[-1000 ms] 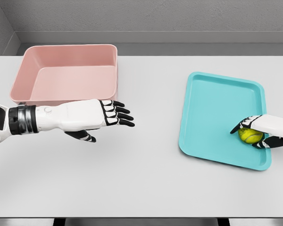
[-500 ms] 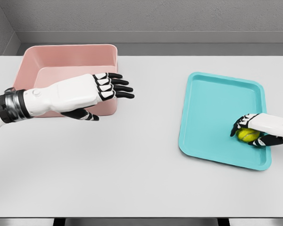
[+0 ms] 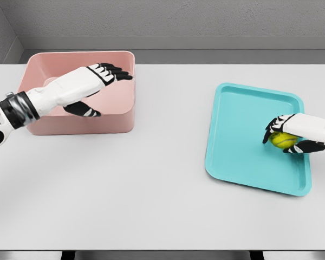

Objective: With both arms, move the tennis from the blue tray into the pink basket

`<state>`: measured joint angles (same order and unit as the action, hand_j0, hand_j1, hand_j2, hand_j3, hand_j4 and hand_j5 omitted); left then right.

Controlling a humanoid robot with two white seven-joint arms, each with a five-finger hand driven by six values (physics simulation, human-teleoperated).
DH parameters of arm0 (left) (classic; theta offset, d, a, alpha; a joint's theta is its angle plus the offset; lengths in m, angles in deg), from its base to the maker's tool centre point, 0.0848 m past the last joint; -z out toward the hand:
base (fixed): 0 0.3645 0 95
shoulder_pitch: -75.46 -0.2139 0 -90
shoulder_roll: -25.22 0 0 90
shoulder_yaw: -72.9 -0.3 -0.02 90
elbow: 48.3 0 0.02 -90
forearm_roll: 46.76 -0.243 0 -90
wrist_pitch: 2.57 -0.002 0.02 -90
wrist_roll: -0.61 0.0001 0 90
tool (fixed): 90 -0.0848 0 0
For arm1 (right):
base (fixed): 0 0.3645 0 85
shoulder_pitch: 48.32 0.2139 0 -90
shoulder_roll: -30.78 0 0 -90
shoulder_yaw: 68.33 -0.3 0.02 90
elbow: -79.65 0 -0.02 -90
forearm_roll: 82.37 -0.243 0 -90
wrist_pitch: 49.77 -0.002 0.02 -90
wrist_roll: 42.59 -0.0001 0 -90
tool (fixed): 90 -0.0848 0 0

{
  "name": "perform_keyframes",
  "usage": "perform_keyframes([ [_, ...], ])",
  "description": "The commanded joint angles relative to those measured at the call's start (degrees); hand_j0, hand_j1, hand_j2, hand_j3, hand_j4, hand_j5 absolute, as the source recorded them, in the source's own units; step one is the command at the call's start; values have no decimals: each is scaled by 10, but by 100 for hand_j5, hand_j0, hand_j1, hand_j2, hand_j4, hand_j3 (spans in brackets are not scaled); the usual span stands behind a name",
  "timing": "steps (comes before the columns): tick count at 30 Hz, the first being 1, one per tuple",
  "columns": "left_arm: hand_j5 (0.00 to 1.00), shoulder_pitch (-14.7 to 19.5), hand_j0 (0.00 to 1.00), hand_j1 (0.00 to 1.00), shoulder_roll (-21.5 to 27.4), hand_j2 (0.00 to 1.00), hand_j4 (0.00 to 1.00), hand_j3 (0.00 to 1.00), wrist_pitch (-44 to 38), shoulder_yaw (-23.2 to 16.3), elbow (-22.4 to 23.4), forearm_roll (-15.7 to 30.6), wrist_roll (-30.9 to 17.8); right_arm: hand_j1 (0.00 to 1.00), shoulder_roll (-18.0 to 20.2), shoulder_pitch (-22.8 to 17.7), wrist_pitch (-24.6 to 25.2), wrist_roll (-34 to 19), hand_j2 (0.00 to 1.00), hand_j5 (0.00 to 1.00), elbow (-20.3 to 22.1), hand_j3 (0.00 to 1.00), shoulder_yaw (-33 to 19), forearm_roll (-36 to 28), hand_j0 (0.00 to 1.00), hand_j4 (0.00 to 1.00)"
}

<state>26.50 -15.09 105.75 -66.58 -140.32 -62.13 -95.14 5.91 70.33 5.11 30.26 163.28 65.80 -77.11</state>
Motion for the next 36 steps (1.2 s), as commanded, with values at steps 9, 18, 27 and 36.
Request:
perform_keyframes([
  [9, 100, -13, 100, 100, 7, 100, 100, 100, 167, -7, -75, 3, 2, 56, 0, 6, 1, -4, 56, 56, 40, 56, -1, -5, 56, 56],
  [18, 100, -14, 100, 100, 83, 100, 100, 100, 167, -16, -90, -5, -12, 57, -26, 25, 1, -10, 57, 57, 65, 57, 0, -5, 57, 57],
  [27, 100, -11, 100, 100, 47, 100, 100, 100, 167, -51, -90, -63, -109, 57, -51, 41, 1, -10, 57, 57, 81, 57, 0, -5, 57, 57],
  [36, 100, 44, 100, 100, 50, 100, 100, 100, 167, -117, -91, -65, -170, 57, -92, 57, 1, -26, 57, 57, 100, 57, 4, -5, 57, 57],
])
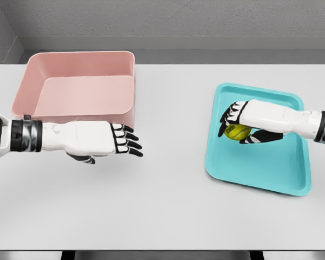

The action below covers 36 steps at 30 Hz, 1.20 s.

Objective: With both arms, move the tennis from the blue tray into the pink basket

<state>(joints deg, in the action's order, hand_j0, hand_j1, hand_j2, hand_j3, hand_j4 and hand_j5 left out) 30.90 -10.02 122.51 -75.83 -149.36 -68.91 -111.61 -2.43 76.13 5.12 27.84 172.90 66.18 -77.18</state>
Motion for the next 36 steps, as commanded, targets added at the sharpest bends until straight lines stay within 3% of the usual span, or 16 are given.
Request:
perform_keyframes([
  [1, 100, 0, 100, 100, -2, 100, 100, 100, -1, -24, 0, 4, -6, 57, -12, 0, 1, -2, 57, 57, 4, 57, 1, -4, 57, 57],
  [8, 100, 2, 100, 100, -4, 100, 100, 100, -1, -23, 0, 4, 2, 57, -45, 10, 1, -3, 57, 57, 8, 57, 6, 0, 57, 57],
  [31, 100, -3, 100, 100, 6, 100, 100, 100, -1, -24, 0, 19, 3, 57, -151, 59, 1, -2, 57, 57, 0, 57, 106, 51, 57, 57],
  [36, 100, -4, 100, 100, 40, 100, 100, 100, -1, -22, 0, 19, 3, 57, -166, 62, 1, -2, 57, 57, -4, 57, 117, 61, 57, 57],
])
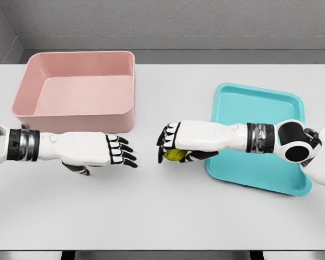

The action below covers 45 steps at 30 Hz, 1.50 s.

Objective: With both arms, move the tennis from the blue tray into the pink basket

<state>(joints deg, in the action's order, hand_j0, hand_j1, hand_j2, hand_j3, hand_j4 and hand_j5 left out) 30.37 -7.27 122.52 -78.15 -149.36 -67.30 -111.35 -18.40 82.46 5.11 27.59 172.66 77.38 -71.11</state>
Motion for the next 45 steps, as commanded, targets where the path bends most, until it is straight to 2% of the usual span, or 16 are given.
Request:
perform_keyframes([
  [1, 100, 0, 100, 100, 18, 100, 100, 100, -1, 3, 0, 3, 1, 57, -7, 0, 1, 0, 57, 57, -2, 57, 7, 1, 57, 57],
  [5, 100, -4, 100, 100, 21, 100, 100, 100, -1, 5, 0, 3, 1, 57, -21, 4, 1, 0, 57, 57, -3, 57, 14, 8, 57, 57],
  [10, 100, -6, 100, 100, 18, 100, 100, 100, -1, 6, 0, 3, 1, 57, -45, 24, 1, 0, 57, 57, -25, 57, 41, 18, 57, 57],
  [19, 100, -7, 100, 100, 21, 100, 100, 100, -1, 6, 0, 2, 1, 57, -59, 25, 1, 0, 57, 57, -37, 57, 61, 21, 57, 57],
  [22, 100, -7, 100, 100, 21, 100, 100, 100, -1, 6, 0, 2, 1, 57, -72, 38, 1, 0, 57, 57, -47, 57, 81, 21, 57, 57],
  [34, 100, -8, 100, 100, 21, 100, 100, 100, -1, 9, 0, 3, 2, 57, -74, 41, 1, 1, 57, 57, -68, 57, 85, 21, 57, 57],
  [41, 100, -8, 100, 100, 21, 100, 100, 100, -1, 9, 0, 3, 3, 57, -94, 47, 1, 0, 57, 57, -95, 57, 100, 21, 57, 57],
  [45, 100, -8, 100, 100, 22, 100, 100, 100, -1, 9, 0, 4, 3, 57, -97, 49, 1, 0, 57, 57, -95, 57, 101, 21, 57, 57],
])
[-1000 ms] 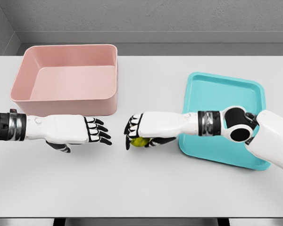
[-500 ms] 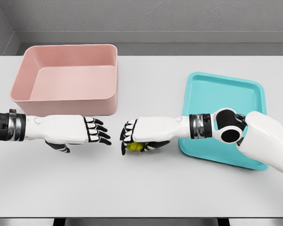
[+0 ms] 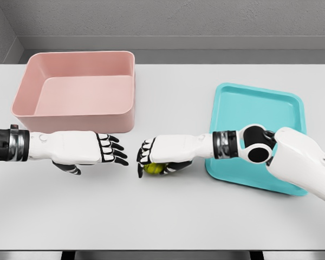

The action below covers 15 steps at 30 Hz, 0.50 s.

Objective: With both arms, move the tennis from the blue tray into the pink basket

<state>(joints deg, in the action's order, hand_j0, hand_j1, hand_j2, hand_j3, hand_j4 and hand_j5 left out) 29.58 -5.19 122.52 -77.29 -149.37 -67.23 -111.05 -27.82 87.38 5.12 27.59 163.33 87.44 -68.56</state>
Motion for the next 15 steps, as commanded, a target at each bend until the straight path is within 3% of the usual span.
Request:
perform_keyframes([
  [1, 100, 0, 100, 100, 1, 100, 100, 100, -1, 0, 1, 3, 0, 61, -4, 0, 1, 0, 61, 61, -4, 61, 2, -4, 61, 61],
  [4, 100, -1, 100, 100, 16, 100, 100, 100, -1, 1, 1, 3, -1, 88, -4, 0, 1, 1, 88, 88, -4, 88, 1, -4, 88, 88],
  [6, 100, -1, 100, 100, 18, 100, 100, 100, -1, 1, 0, 3, -1, 98, -4, 0, 1, 2, 98, 98, -4, 98, 1, -5, 98, 98],
  [12, 100, -1, 100, 100, 16, 100, 100, 100, -1, 7, 0, 4, 0, 100, -1, 2, 1, 2, 100, 100, -1, 100, 0, -6, 100, 100],
  [15, 100, -2, 100, 100, 21, 100, 100, 100, -1, 8, 1, 3, 2, 100, 18, 11, 1, 3, 100, 100, 5, 100, -5, -7, 100, 100],
])
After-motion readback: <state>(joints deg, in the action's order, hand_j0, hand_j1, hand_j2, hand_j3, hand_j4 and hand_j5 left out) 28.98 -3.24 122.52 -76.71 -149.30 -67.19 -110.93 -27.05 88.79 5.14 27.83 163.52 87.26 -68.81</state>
